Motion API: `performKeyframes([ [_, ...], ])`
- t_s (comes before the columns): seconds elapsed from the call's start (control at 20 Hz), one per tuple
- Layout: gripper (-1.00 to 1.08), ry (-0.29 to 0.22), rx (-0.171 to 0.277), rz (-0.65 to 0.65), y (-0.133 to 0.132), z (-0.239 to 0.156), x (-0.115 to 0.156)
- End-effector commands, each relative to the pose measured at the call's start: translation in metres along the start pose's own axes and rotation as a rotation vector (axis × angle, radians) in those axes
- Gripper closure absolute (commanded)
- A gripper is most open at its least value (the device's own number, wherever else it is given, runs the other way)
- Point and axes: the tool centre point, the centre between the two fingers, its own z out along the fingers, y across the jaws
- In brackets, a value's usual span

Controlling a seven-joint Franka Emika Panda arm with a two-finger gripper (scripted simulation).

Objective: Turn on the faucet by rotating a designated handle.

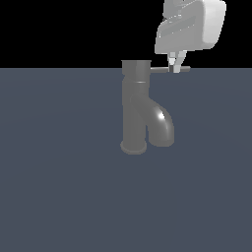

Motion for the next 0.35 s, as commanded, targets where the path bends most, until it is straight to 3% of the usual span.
performKeyframes([
  [0.0, 1.08, 0.003, 0.001, 0.033, 0.001, 0.001, 0.024],
  [0.3, 1.08, 0.003, 0.001, 0.037, -0.009, 0.001, 0.037],
])
